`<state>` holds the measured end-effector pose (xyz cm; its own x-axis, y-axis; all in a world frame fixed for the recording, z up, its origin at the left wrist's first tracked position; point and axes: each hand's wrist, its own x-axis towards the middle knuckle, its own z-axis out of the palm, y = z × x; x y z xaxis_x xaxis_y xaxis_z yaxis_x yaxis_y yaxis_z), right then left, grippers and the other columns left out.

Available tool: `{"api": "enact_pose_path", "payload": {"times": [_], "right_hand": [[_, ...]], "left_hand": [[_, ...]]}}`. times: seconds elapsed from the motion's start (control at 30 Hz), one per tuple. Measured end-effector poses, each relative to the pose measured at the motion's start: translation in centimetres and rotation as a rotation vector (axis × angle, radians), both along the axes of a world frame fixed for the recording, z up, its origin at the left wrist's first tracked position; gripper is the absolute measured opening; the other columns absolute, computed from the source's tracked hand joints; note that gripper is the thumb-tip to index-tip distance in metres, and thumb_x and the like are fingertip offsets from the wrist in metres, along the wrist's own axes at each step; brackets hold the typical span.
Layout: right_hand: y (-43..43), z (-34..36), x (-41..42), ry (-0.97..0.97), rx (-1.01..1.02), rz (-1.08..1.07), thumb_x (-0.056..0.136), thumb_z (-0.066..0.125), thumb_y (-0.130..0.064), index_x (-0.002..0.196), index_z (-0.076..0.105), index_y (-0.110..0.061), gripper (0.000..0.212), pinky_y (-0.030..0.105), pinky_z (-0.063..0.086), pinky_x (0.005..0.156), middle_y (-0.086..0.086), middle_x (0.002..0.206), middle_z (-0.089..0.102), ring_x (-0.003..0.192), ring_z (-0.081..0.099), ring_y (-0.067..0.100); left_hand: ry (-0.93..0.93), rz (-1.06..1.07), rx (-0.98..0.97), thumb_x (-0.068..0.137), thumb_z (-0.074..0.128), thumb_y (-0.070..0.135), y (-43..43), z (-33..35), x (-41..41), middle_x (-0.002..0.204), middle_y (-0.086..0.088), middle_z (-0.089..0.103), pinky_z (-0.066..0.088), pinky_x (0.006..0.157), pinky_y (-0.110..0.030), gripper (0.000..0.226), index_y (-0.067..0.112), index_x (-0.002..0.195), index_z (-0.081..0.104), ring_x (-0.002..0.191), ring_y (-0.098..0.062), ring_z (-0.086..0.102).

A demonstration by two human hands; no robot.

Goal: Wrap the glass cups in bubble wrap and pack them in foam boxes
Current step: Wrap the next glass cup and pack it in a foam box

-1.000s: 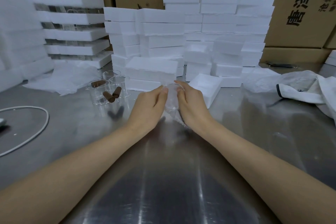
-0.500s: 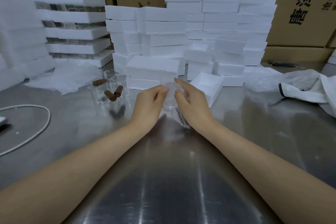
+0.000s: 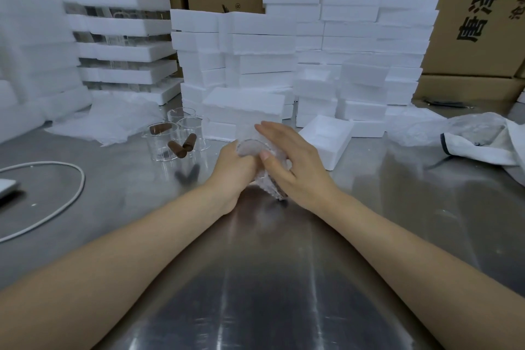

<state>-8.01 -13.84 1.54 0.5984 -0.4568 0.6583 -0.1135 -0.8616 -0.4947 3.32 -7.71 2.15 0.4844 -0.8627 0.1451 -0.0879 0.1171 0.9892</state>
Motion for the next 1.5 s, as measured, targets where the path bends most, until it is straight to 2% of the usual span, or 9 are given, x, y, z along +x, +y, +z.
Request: {"api": "enact_pose_path", "payload": {"times": [0.17, 0.43, 0.73, 0.83, 1.0, 1.13, 1.27, 1.33, 1.5], "right_hand": [[-0.2, 0.1, 0.2, -0.116, 0.134, -0.016, 0.097, 0.053, -0.017, 0.131, 0.058, -0.015, 0.034, 0.015, 0.037, 0.102, 0.000, 0.133, 0.055, 0.119, 0.045, -0.002], [-0.3, -0.1, 0.1, -0.124, 0.099, 0.001, 0.096, 0.052, -0.023, 0.129, 0.058, -0.014, 0.035, 0.010, 0.038, 0.096, -0.010, 0.120, 0.054, 0.111, 0.047, -0.007], [-0.5, 0.5, 0.5, -0.364, 0.492, -0.083, 0.100, 0.048, -0.019, 0.120, 0.058, -0.022, 0.023, 0.035, 0.047, 0.097, 0.002, 0.118, 0.061, 0.109, 0.060, 0.020], [-0.3, 0.6, 0.5, -0.321, 0.473, -0.063, 0.099, 0.049, -0.019, 0.123, 0.056, -0.023, 0.026, 0.037, 0.045, 0.100, 0.000, 0.123, 0.058, 0.114, 0.057, 0.019], [0.3, 0.3, 0.4, -0.197, 0.289, 0.067, 0.097, 0.054, -0.016, 0.131, 0.056, -0.017, 0.033, 0.003, 0.038, 0.083, -0.001, 0.130, 0.047, 0.113, 0.048, 0.001], [0.3, 0.4, 0.6, -0.162, 0.316, 0.094, 0.094, 0.060, -0.016, 0.131, 0.056, -0.019, 0.037, 0.009, 0.042, 0.088, -0.002, 0.131, 0.048, 0.115, 0.049, 0.000], [0.0, 0.5, 0.6, -0.240, 0.614, 0.087, 0.097, 0.054, -0.022, 0.131, 0.053, -0.025, 0.035, 0.033, 0.054, 0.091, -0.015, 0.108, 0.062, 0.089, 0.065, 0.003], [-0.5, 0.4, 0.4, -0.290, 0.702, 0.082, 0.099, 0.050, -0.020, 0.131, 0.052, -0.022, 0.033, 0.028, 0.056, 0.084, -0.014, 0.106, 0.061, 0.079, 0.064, -0.004], [-0.8, 0.3, 0.1, -0.233, 0.697, 0.129, 0.100, 0.045, -0.017, 0.133, 0.050, -0.028, 0.035, 0.018, 0.052, 0.081, -0.017, 0.107, 0.060, 0.088, 0.063, -0.007]], "left_hand": [[-0.052, 0.004, -0.046, 0.080, 0.058, 0.006, -0.1, -0.3, 0.0, 0.075, 0.005, 0.072, 0.054, 0.064, -0.022, 0.017, 0.018, 0.086, 0.068, 0.074, -0.009, 0.069], [0.042, -0.003, -0.063, 0.093, 0.046, 0.005, -0.1, -0.3, -0.3, 0.093, -0.010, 0.071, 0.053, 0.091, -0.045, 0.021, 0.014, 0.093, 0.065, 0.097, -0.027, 0.068], [0.301, -0.243, -0.065, 0.102, 0.035, 0.035, -0.6, -0.2, -0.8, 0.133, -0.016, 0.057, 0.039, 0.105, -0.056, 0.045, 0.015, 0.142, 0.037, 0.120, -0.035, 0.057], [0.291, -0.200, -0.093, 0.104, 0.028, 0.035, -0.6, -0.4, -1.1, 0.131, -0.015, 0.059, 0.040, 0.105, -0.057, 0.043, 0.015, 0.141, 0.039, 0.119, -0.031, 0.058], [0.260, -0.026, -0.123, 0.101, 0.039, 0.020, -0.5, -0.5, 0.3, 0.120, -0.035, 0.057, 0.042, 0.099, -0.063, 0.036, -0.006, 0.124, 0.050, 0.111, -0.048, 0.058], [0.224, 0.028, -0.100, 0.098, 0.042, 0.016, -0.3, -0.1, 0.7, 0.111, -0.032, 0.062, 0.042, 0.100, -0.061, 0.024, -0.001, 0.105, 0.058, 0.107, -0.044, 0.061], [0.327, -0.097, -0.063, 0.098, 0.035, 0.022, -0.3, -0.1, 0.7, 0.121, -0.021, 0.063, 0.046, 0.100, -0.045, 0.041, 0.003, 0.131, 0.051, 0.107, -0.032, 0.063], [0.304, -0.169, -0.051, 0.096, 0.035, 0.011, -0.3, -0.1, 0.5, 0.119, -0.022, 0.061, 0.050, 0.086, -0.039, 0.043, 0.004, 0.137, 0.044, 0.097, -0.031, 0.063], [0.247, -0.218, -0.113, 0.088, 0.045, -0.008, -0.3, -0.2, 0.4, 0.128, -0.028, 0.055, 0.040, 0.102, -0.055, 0.050, 0.003, 0.137, 0.040, 0.118, -0.043, 0.055]]}}
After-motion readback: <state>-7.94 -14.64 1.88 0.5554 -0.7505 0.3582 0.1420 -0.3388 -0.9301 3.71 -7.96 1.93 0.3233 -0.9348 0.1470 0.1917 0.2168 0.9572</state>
